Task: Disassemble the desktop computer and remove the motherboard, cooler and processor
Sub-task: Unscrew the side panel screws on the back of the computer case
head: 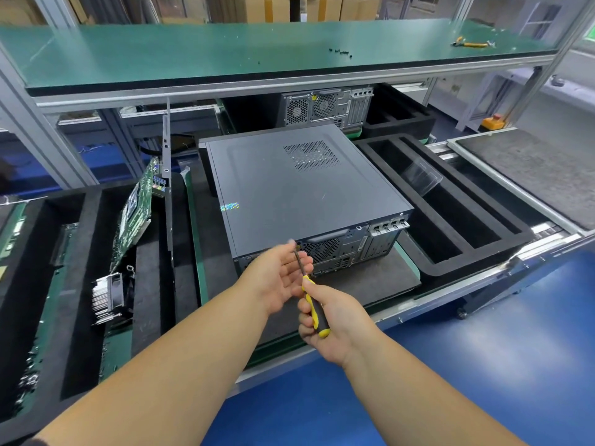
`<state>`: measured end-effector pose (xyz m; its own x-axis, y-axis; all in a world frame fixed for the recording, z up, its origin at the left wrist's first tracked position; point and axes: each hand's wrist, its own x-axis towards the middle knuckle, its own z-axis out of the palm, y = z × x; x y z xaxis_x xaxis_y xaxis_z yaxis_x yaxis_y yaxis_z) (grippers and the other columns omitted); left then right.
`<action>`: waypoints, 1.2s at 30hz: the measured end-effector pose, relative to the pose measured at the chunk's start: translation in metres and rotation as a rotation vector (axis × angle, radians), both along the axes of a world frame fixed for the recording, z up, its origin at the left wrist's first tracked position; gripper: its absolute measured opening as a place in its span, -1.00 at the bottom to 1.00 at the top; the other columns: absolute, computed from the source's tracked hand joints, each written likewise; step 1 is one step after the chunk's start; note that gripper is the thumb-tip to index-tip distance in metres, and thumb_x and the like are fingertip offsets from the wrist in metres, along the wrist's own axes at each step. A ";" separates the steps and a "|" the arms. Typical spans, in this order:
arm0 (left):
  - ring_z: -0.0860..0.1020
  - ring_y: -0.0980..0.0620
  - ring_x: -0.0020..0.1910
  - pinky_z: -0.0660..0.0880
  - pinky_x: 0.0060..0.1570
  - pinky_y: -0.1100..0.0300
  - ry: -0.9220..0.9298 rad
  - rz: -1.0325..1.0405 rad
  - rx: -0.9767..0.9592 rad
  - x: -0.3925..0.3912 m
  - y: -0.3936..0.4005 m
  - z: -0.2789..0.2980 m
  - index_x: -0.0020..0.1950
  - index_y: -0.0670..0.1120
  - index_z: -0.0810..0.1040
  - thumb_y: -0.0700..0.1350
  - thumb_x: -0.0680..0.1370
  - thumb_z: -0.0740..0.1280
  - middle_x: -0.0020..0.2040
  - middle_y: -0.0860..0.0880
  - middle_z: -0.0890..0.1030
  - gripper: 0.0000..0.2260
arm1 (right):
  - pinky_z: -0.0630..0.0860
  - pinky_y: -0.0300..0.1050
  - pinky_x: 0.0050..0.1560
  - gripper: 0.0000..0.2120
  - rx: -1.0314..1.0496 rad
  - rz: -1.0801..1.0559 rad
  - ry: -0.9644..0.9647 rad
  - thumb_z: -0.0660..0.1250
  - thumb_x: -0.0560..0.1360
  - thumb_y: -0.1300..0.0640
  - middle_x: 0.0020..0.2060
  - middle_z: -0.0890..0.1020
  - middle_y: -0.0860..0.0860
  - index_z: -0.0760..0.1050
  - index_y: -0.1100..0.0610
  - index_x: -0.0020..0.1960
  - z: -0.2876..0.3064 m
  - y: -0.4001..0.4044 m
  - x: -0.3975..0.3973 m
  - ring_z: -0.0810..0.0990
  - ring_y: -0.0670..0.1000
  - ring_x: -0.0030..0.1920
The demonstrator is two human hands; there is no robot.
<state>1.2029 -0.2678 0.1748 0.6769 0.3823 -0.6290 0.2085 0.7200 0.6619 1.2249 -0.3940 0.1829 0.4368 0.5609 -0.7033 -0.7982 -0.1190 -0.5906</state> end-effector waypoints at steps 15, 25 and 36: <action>0.70 -0.07 -0.07 0.61 -0.02 0.14 -0.058 0.055 -0.231 0.006 0.007 0.001 0.13 -0.30 0.58 0.22 0.61 0.15 0.00 -0.19 0.70 -0.43 | 0.46 -0.18 -0.41 -0.64 -0.101 0.046 0.032 0.16 0.65 0.00 -0.36 0.58 0.10 0.59 0.25 0.02 0.003 -0.002 0.012 0.50 -0.02 -0.43; 0.70 -0.11 -0.08 0.64 -0.13 0.14 -0.081 0.060 -0.236 0.007 0.008 0.006 0.14 -0.36 0.54 0.16 0.65 0.12 0.00 -0.24 0.69 -0.44 | 0.48 -0.21 -0.46 -0.70 -0.110 0.027 -0.030 0.35 0.57 -0.03 -0.31 0.65 0.06 0.66 0.21 -0.01 -0.001 -0.002 0.008 0.54 -0.05 -0.46; 0.70 -0.11 -0.13 0.61 -0.04 0.13 -0.052 0.045 -0.212 0.006 0.008 0.008 0.12 -0.34 0.55 0.17 0.65 0.11 -0.01 -0.24 0.69 -0.44 | 0.40 -0.21 -0.50 -0.74 -0.099 0.054 -0.104 0.37 0.54 -0.03 -0.38 0.53 0.05 0.55 0.19 -0.08 0.003 0.002 0.011 0.43 -0.06 -0.51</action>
